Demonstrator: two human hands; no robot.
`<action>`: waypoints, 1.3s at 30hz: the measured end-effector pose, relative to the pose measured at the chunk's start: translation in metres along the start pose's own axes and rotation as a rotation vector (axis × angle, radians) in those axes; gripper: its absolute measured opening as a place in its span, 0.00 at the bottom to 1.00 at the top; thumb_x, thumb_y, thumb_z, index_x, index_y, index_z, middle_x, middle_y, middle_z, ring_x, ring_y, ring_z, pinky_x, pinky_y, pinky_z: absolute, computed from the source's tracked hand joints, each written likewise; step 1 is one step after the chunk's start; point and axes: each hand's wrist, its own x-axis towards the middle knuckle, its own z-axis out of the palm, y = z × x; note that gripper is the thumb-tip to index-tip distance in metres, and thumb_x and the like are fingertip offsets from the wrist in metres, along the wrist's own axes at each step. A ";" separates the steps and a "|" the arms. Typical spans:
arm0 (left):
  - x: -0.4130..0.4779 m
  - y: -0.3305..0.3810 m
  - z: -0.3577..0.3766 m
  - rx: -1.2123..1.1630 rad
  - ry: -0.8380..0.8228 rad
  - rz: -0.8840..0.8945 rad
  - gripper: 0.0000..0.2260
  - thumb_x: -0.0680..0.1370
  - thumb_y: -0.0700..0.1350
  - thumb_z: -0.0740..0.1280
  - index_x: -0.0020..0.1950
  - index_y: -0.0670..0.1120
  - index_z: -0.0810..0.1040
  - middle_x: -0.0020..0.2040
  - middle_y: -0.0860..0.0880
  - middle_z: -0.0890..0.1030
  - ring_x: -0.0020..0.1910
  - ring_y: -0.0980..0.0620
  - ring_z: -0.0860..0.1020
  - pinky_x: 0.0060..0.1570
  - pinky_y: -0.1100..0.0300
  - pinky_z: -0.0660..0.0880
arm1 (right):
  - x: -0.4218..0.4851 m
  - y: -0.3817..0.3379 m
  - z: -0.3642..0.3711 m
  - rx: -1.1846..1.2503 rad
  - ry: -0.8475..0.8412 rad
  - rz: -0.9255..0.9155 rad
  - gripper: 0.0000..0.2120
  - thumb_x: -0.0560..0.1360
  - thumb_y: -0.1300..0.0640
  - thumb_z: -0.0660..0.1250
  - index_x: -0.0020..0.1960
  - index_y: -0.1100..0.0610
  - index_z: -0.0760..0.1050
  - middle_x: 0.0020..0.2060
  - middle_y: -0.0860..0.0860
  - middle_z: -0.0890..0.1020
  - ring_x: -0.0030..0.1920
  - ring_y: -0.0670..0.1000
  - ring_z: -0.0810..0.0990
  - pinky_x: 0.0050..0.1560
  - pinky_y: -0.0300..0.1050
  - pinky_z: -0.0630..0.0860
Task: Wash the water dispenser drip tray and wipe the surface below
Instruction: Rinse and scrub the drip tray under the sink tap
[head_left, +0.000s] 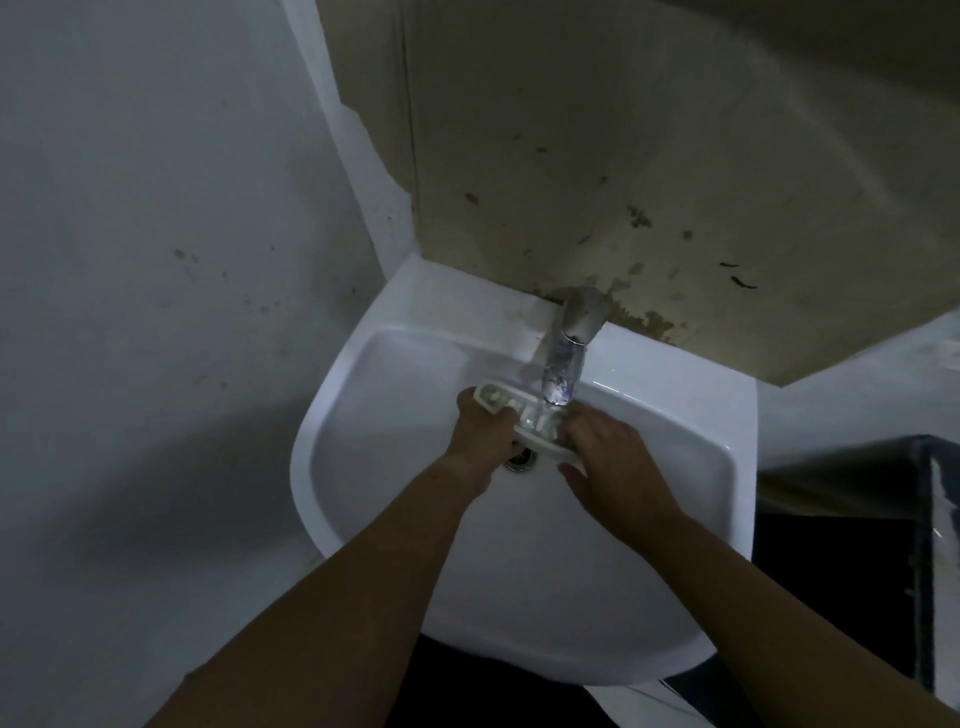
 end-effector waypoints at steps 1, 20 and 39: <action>0.000 0.001 0.001 0.007 -0.022 -0.006 0.20 0.77 0.38 0.64 0.67 0.45 0.65 0.62 0.38 0.76 0.56 0.41 0.80 0.46 0.48 0.82 | 0.000 0.001 -0.001 -0.024 0.000 0.024 0.26 0.66 0.57 0.76 0.61 0.53 0.73 0.65 0.53 0.76 0.62 0.57 0.76 0.58 0.52 0.74; -0.011 0.007 -0.033 1.529 0.067 0.875 0.13 0.79 0.46 0.65 0.63 0.47 0.73 0.79 0.44 0.56 0.74 0.38 0.62 0.63 0.42 0.71 | 0.016 0.001 -0.005 0.123 0.035 -0.058 0.25 0.68 0.62 0.74 0.63 0.54 0.75 0.61 0.55 0.79 0.58 0.59 0.77 0.57 0.52 0.75; -0.018 0.012 -0.059 1.581 0.026 0.955 0.22 0.74 0.44 0.70 0.67 0.48 0.72 0.74 0.45 0.68 0.76 0.39 0.60 0.71 0.35 0.60 | 0.035 -0.009 -0.007 -0.076 -0.077 -0.060 0.20 0.72 0.39 0.61 0.62 0.42 0.74 0.53 0.49 0.83 0.53 0.56 0.79 0.49 0.51 0.74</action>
